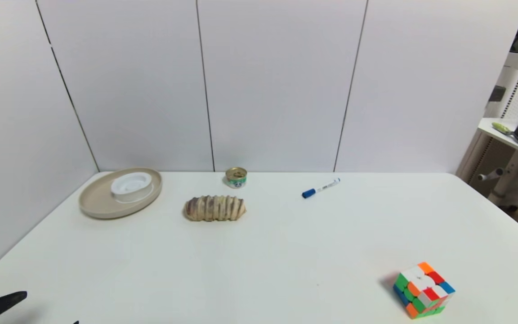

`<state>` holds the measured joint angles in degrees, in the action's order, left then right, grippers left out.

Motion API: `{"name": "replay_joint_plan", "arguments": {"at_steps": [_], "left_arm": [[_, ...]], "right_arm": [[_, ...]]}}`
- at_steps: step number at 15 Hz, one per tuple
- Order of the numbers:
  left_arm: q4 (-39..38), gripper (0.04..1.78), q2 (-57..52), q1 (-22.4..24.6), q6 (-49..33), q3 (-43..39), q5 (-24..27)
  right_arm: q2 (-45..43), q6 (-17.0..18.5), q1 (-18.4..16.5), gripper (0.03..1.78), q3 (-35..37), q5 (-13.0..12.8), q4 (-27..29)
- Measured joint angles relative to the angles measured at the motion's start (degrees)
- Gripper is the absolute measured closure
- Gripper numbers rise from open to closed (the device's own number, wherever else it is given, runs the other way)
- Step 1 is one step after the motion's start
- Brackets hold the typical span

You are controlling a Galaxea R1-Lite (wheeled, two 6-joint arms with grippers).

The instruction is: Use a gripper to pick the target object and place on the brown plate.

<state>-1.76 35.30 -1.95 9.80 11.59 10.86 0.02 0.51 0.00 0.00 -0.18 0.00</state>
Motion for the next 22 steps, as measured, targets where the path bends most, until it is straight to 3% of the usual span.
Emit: {"name": "replay_joint_plan", "arguments": {"at_steps": [3, 5, 8, 14, 22], "left_arm": [[-2.4, 0.16, -13.5, -0.2, -2.0, -8.5, -4.4], [0.6, 0.15, -20.9, 0.7, -2.2, -10.4, -8.0], [1.8, 0.15, -30.4, 1.4, -3.7, -11.3, -9.2], [1.7, 0.13, -35.2, 1.7, -9.7, -11.6, -10.1], [1.7, 0.13, -35.4, 1.7, -10.2, -11.6, -10.7]], "right_arm": [[0.0, 0.0, 0.0, 0.11, 0.0, 0.0, 0.0], [0.0, 0.0, 0.0, 0.11, 0.0, 0.0, 0.0], [0.0, 0.0, 0.0, 0.11, 0.0, 0.0, 0.0], [0.0, 0.0, 0.0, 0.11, 0.0, 0.0, 0.0], [0.0, 0.0, 0.0, 0.11, 0.0, 0.0, 0.0]]}}
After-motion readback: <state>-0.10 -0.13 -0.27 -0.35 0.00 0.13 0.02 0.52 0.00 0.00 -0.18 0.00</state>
